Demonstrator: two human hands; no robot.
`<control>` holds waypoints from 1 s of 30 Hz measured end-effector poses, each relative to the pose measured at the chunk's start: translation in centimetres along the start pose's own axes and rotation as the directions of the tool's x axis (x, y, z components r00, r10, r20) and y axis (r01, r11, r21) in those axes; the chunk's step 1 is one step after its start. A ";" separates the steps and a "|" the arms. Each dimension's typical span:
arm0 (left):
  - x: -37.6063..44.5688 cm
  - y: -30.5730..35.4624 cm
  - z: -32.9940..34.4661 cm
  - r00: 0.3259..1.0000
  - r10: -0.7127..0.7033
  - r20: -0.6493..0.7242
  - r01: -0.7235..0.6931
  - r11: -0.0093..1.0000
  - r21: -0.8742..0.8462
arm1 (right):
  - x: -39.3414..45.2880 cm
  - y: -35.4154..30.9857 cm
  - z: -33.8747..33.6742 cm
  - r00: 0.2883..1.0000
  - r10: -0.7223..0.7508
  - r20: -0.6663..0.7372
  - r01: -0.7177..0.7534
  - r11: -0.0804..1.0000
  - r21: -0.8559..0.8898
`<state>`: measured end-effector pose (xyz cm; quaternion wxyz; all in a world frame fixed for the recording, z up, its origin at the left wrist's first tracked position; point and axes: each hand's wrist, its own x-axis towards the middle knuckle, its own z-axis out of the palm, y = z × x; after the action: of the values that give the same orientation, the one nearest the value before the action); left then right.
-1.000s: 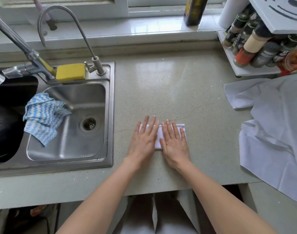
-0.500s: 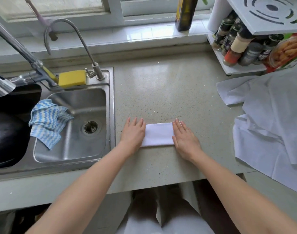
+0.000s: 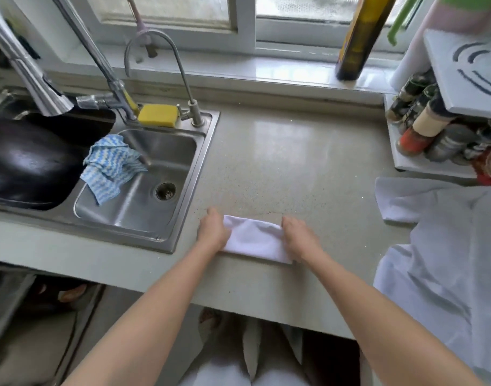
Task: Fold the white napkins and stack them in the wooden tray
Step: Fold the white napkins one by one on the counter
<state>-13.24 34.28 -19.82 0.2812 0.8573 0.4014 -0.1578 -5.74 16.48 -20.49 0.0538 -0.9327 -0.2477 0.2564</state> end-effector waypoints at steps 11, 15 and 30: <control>-4.8 -6.8 -2.8 0.969 -0.088 -0.229 -0.087 0.749 -0.656 | -1.2 -4.6 -3.2 0.989 -0.087 0.124 -0.052 0.570 0.820; -7.7 -12.7 -6.2 0.867 -0.267 -0.422 -0.144 0.676 -0.723 | -2.1 -13.2 -3.6 0.971 -0.206 0.123 -0.017 0.452 0.892; -39.5 -57.4 -12.6 0.434 -0.750 -0.500 -0.005 0.553 -0.833 | -27.5 -55.9 17.3 0.558 -0.774 0.299 0.676 0.633 0.376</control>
<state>-82.04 48.10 -10.66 0.3261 0.5000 0.7087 0.3759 -59.29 51.25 -10.28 0.2002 -0.6514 -0.5870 0.4371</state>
